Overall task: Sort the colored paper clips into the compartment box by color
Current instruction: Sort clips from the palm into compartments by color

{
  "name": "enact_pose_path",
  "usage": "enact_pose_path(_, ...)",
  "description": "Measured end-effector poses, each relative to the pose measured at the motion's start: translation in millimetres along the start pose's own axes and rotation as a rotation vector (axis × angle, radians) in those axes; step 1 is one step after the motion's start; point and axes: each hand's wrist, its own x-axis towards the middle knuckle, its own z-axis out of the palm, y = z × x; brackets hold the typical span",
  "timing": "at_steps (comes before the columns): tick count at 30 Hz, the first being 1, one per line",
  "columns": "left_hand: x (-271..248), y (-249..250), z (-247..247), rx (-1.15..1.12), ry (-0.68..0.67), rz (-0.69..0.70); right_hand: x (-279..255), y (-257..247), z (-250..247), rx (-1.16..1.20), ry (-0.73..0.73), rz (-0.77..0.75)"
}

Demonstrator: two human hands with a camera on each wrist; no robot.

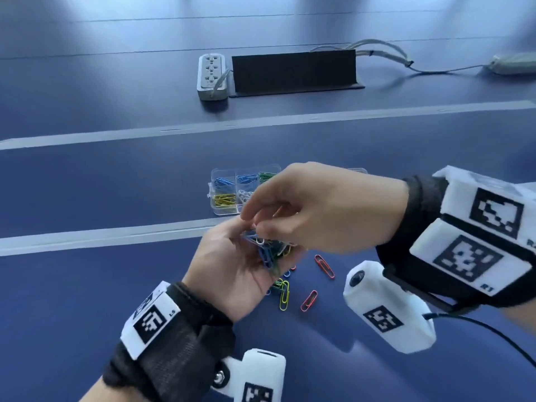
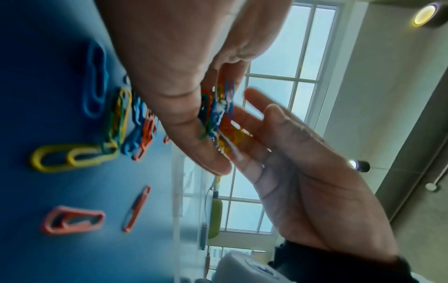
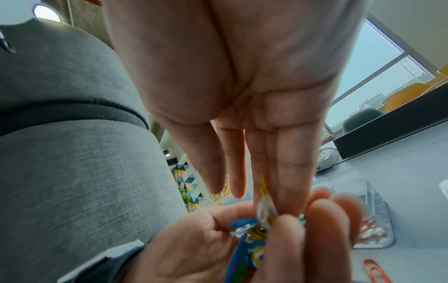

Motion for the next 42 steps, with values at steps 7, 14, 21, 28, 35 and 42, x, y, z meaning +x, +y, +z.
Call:
enact_pose_path(7,20,-5,5,-0.24,-0.117,-0.024,-13,17,-17,0.31,0.105,0.003)
enact_pose_path(14,21,-6,-5,-0.297,-0.14,-0.055,-23,32,-4,0.059,0.172,-0.105)
enact_pose_path(21,14,-15,-12,-0.334,-0.137,-0.08,-22,36,3,-0.118,0.142,-0.074)
enact_pose_path(28,8,-20,-12,-0.389,-0.14,-0.11,-10,30,5,-0.128,0.206,-0.059)
enact_pose_path(35,3,-25,-3,-0.35,-0.164,-0.192,40,26,2,-0.12,-0.196,0.31)
enact_pose_path(42,0,-21,-3,-0.341,-0.195,-0.194,50,27,-3,-0.012,-0.298,0.296)
